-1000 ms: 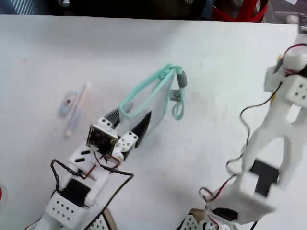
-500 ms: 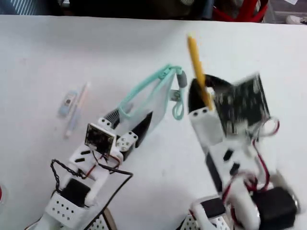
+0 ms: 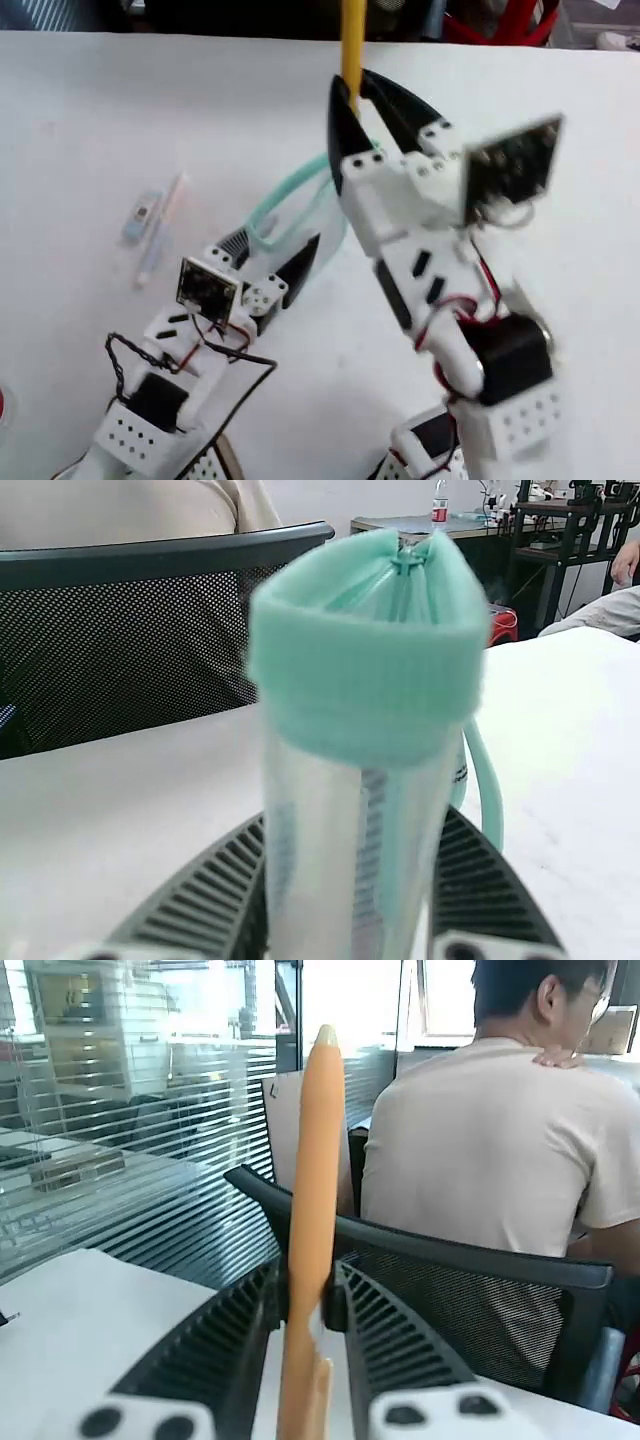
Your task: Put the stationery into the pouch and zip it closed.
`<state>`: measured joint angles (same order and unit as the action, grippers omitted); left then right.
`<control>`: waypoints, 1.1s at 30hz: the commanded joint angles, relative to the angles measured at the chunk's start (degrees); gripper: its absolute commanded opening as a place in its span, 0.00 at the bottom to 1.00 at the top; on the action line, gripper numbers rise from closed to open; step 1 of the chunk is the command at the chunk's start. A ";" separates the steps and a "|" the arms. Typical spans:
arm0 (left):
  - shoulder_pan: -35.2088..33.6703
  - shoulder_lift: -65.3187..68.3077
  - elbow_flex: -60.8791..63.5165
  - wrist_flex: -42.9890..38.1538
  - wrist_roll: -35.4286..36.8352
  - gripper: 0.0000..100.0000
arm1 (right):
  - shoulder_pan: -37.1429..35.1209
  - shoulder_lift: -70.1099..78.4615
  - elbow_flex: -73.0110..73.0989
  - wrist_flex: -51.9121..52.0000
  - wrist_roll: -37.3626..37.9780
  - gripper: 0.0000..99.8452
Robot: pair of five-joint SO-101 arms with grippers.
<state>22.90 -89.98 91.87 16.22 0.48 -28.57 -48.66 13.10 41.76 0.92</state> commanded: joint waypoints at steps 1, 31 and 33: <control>0.40 -0.40 -2.20 -1.05 0.26 0.21 | -4.09 3.65 -0.44 -2.33 -0.62 0.02; -1.54 -0.40 -2.29 -1.41 0.26 0.21 | -8.31 -13.76 21.27 7.43 12.31 0.23; -1.45 -0.40 -2.29 -1.41 0.26 0.21 | -8.31 -13.67 20.22 7.87 12.40 0.26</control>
<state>21.67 -89.98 91.87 16.22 0.48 -37.54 -61.58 35.34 48.97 12.53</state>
